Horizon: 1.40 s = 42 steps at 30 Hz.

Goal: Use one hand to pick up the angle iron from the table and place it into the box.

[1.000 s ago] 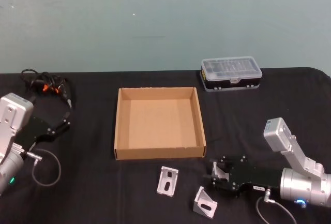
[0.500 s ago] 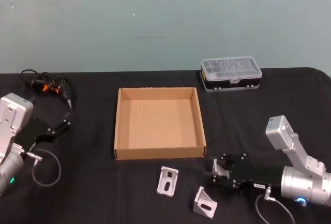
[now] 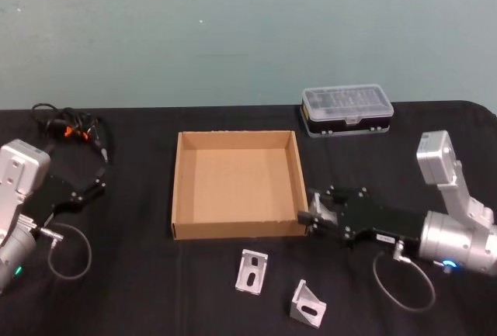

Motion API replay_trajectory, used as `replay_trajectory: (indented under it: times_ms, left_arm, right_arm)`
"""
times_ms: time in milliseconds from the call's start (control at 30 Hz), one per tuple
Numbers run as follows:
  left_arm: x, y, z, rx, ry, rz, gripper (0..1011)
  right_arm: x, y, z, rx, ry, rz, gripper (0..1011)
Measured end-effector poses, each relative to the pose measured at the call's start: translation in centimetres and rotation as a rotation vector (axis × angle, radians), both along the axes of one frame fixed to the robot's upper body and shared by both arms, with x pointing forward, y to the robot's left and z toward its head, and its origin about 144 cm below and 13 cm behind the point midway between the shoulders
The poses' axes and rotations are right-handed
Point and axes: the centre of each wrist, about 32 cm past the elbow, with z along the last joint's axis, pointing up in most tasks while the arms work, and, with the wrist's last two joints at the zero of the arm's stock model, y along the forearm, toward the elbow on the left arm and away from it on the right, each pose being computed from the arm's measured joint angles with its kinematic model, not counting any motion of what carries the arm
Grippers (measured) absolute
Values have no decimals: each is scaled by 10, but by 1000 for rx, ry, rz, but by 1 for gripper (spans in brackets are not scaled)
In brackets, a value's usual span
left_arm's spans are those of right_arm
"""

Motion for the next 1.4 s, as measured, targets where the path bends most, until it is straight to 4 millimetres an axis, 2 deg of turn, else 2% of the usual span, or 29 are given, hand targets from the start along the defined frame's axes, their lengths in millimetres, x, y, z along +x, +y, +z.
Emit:
replay_trajectory:
  times_ms: [367,867,1400]
  left_arm:
    - [0,0,0,0,0,0,1000]
    - [0,0,0,0,0,0,1000]
    - [0,0,0,0,0,0,1000]
  right_arm:
    - [41,16,11,1,-64,20,458]
    - [89,42,2,-14,-37,12,458]
    - [114,60,-9,-39,-22,23,458]
